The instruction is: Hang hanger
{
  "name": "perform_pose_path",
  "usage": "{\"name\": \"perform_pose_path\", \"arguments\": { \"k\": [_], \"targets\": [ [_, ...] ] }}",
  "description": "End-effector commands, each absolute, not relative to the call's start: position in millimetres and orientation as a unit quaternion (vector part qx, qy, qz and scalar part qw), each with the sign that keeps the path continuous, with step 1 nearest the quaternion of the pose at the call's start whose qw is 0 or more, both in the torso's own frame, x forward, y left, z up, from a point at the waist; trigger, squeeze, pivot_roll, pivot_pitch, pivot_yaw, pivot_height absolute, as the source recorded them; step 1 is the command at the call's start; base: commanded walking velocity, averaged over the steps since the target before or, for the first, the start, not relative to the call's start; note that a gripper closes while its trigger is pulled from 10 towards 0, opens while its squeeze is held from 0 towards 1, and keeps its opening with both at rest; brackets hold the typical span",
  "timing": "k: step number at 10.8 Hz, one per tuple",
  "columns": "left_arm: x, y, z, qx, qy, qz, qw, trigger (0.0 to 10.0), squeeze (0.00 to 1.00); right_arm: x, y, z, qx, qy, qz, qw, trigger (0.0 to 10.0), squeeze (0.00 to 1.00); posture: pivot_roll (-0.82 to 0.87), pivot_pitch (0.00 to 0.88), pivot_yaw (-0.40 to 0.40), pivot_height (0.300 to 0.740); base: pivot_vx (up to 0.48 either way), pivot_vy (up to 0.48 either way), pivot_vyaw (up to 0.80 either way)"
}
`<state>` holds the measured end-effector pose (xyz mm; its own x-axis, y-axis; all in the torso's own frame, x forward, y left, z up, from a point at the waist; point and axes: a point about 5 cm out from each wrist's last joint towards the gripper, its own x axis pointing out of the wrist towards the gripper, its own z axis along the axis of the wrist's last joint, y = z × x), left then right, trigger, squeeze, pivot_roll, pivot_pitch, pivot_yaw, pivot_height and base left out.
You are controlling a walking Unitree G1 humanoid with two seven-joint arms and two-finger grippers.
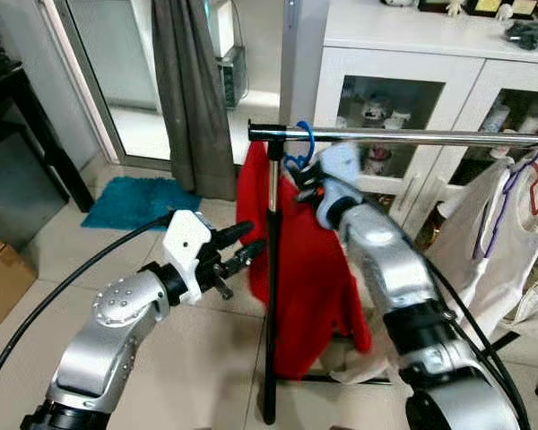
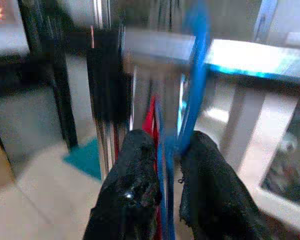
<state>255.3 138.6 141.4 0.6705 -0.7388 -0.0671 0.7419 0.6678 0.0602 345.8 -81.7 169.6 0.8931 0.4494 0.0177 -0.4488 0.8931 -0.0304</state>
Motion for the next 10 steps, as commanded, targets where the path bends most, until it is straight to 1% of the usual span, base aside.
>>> {"name": "perform_pose_path", "arguments": {
  "k": [1, 2, 4, 5, 6, 7, 8, 9, 10],
  "targets": [
    [257, 141, 149, 0.05, 0.003, -0.406, 0.912, 10.0, 0.0, 338, -91, 180, 0.004, -0.037, 0.248, 0.968, 10.0, 1.0, 0.01, 0.0, 0.014, 0.74, 0.0, 0.0, 0.0],
    [254, 140, 150, 0.048, -0.004, -0.396, 0.917, 10.0, 0.0, 324, -99, 186, 0.016, -0.046, 0.265, 0.963, 10.0, 1.0, 0.01, 0.0, 0.009, 0.74, 0.0, 0.0, 0.0],
    [256, 145, 149, 0.028, -0.006, -0.343, 0.939, 10.0, 0.0, 302, -114, 190, 0.048, -0.06, 0.271, 0.96, 10.0, 1.0, 0.01, 0.0, 0.019, 0.74, 0.0, 0.0, 0.0],
    [257, 148, 149, 0.016, -0.008, -0.317, 0.948, 10.0, 0.0, 290, -122, 191, 0.095, -0.077, 0.244, 0.962, 10.0, 1.0, -0.01, 0.0, 0.03, 0.74, 0.0, 0.0, 0.0],
    [258, 149, 150, 0.021, -0.012, -0.308, 0.951, 10.0, 0.0, 280, -126, 189, 0.113, -0.084, 0.222, 0.965, 10.0, 1.0, -0.02, 0.0, 0.027, 0.74, 0.0, 0.0, 0.0],
    [262, 149, 154, 0.017, -0.022, -0.293, 0.956, 10.0, 0.0, 272, -127, 182, 0.09, -0.086, 0.205, 0.971, 10.0, 1.0, -0.02, 0.0, 0.032, 0.74, 0.0, 0.0, 0.0],
    [263, 149, 155, 0.013, -0.026, -0.287, 0.958, 10.0, 0.0, 269, -127, 180, 0.086, -0.083, 0.199, 0.973, 10.0, 1.0, -0.02, 0.0, 0.032, 0.74, 0.0, 0.0, 0.0],
    [264, 145, 154, 0.01, -0.026, -0.28, 0.96, 10.0, 0.0, 265, -130, 171, 0.071, -0.061, 0.183, 0.979, 10.0, 0.24, -0.01, 0.0, 0.036, 0.74, 0.0, -0.285, 0.0],
    [263, 143, 153, 0.012, -0.024, -0.279, 0.96, 10.0, 0.0, 266, -131, 170, 0.069, -0.059, 0.172, 0.981, 10.0, 0.0, -0.01, 0.0, 0.019, 0.74, 0.0, -0.33, 0.0]
  ]
}}
